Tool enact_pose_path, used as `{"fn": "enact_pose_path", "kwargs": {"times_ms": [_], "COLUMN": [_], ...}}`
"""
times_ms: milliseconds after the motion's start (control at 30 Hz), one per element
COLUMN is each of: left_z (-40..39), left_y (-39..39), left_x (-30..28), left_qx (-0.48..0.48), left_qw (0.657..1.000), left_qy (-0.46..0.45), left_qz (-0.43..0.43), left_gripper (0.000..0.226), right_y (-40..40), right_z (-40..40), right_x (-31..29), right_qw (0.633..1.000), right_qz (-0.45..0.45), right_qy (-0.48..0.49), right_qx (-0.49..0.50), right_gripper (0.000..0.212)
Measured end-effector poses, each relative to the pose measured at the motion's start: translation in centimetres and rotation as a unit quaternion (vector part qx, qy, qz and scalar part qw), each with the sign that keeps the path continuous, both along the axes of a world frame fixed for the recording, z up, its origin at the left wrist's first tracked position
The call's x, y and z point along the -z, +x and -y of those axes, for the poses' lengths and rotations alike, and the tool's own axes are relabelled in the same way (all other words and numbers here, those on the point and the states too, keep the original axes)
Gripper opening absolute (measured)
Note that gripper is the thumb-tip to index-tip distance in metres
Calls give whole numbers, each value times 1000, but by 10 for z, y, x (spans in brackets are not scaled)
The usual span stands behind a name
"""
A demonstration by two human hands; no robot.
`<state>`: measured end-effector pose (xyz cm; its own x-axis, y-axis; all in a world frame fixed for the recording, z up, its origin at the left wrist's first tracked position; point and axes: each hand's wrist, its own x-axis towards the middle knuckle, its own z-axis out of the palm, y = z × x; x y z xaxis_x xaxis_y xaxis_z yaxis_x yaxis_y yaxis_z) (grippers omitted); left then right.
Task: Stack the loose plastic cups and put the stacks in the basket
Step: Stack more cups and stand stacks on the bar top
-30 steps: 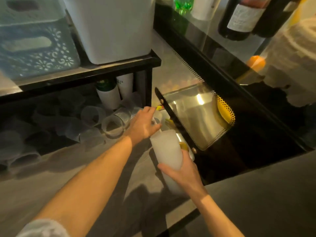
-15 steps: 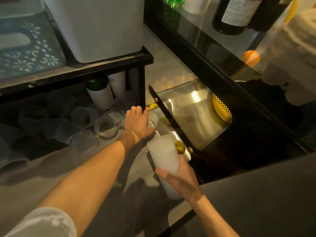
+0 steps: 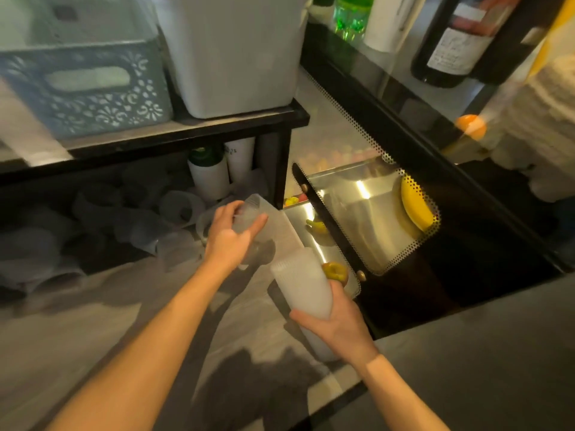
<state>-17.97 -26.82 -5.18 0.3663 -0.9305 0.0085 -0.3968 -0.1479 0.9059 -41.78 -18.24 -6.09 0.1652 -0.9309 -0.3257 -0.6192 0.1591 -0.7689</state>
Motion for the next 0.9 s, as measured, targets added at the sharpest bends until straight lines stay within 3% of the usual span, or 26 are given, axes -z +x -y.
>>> {"fn": "enact_pose_path", "kwargs": {"times_ms": [133,233,467,700,900], "left_z": [-28,-50,-92,-111,-128], "left_y": [18,22,15,21,1], "left_x": [-6,-11,-21,-34,-25], "left_qx": [-20,20,88,105,160], "left_qw": [993,983,995,993,981], "left_qy": [-35,-40,-20,-4,81], "left_qz": [-108,-179,-29,-61,-69], "left_gripper": [51,64,89,85,94], "right_y": [7,14,38,47,45], "right_z": [-6,-12,-20,-24,-23], "right_x": [-6,-10,-23,-22,-19], "right_qw": [998,997,991,991,990], "right_qz": [-41,-44,-35,-15,17], "right_qy": [-21,-40,-69,-44,-63], "right_qx": [-32,-50,-109,-124,-124], "right_gripper": [85,84,84,90,84]}}
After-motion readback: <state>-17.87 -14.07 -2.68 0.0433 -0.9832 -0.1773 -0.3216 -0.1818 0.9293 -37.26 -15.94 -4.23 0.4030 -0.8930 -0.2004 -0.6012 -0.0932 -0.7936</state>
